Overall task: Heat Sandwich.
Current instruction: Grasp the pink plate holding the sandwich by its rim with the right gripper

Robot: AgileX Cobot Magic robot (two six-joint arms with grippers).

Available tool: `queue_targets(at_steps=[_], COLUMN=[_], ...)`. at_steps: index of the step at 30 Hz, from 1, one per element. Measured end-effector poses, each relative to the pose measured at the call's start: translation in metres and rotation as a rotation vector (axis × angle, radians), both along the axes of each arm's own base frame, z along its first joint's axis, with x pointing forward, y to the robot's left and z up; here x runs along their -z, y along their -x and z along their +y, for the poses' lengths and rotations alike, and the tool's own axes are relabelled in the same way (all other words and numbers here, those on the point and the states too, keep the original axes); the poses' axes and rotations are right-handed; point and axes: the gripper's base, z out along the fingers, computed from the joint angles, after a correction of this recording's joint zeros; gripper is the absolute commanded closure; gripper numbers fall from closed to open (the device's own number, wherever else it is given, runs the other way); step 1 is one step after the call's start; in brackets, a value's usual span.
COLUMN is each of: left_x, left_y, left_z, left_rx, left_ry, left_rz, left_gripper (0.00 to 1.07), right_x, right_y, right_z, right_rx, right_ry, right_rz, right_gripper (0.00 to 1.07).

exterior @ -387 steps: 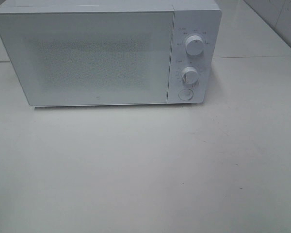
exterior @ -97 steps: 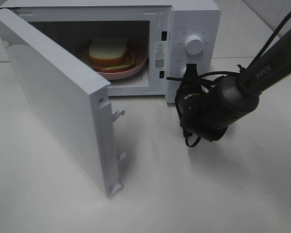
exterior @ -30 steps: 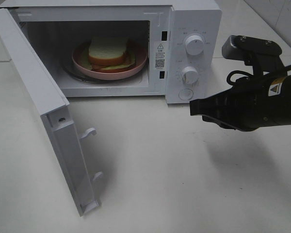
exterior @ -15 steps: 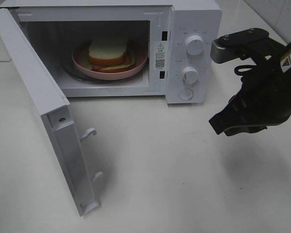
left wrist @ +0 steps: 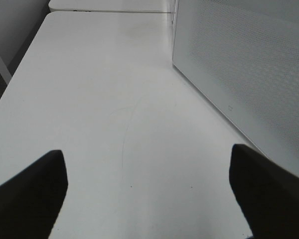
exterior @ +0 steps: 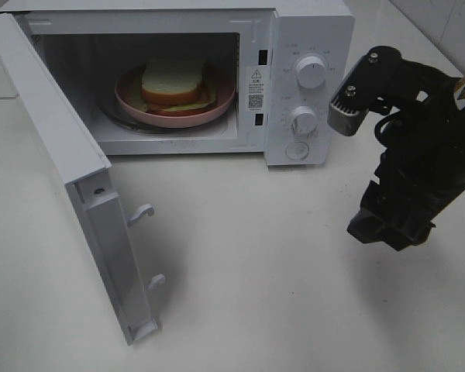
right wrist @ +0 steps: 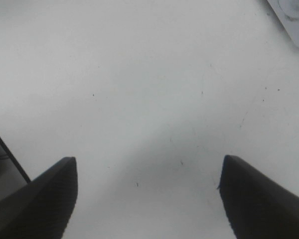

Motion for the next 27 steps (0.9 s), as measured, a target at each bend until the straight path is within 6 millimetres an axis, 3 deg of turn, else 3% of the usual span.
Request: queue_targets(at_steps=[7,27], left_x=[0.000,0.000], left_y=[0.000,0.000], left_z=[0.000,0.000], left_rx=[0.000,0.000], left_ry=[0.000,0.000], left_rz=[0.000,0.000], left_gripper=[0.25,0.25], right_x=[-0.003,-0.003], right_y=[-0.006,-0.009], right_z=[0.003,0.011], right_rx=[-0.197,-0.482], right_ry=[0.036,0.125], right_rz=[-0.115,-0.228], right_gripper=[0.32,0.33])
